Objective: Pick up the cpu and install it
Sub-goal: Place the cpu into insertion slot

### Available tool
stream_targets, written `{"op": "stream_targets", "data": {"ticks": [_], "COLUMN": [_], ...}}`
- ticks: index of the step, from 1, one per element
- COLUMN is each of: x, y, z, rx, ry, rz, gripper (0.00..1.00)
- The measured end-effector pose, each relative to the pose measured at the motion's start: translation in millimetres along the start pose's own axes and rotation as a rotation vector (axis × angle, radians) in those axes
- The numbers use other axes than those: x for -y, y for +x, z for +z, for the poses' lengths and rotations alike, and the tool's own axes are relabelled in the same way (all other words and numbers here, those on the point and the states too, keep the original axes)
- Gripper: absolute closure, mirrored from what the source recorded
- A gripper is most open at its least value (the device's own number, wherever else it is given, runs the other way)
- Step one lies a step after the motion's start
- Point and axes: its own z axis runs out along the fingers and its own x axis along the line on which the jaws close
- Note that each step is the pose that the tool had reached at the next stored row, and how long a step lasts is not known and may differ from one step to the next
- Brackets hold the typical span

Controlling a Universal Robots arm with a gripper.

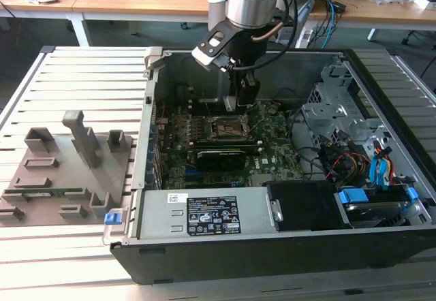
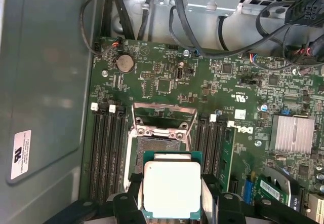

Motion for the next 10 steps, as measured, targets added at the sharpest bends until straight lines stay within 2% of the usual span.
{"op": "stream_targets", "data": {"ticks": [10], "x": [0.0], "y": [0.2], "z": [11.7], "rx": [0.0], "ry": [0.0], "rz": [0.0], "gripper": [0.45]}}
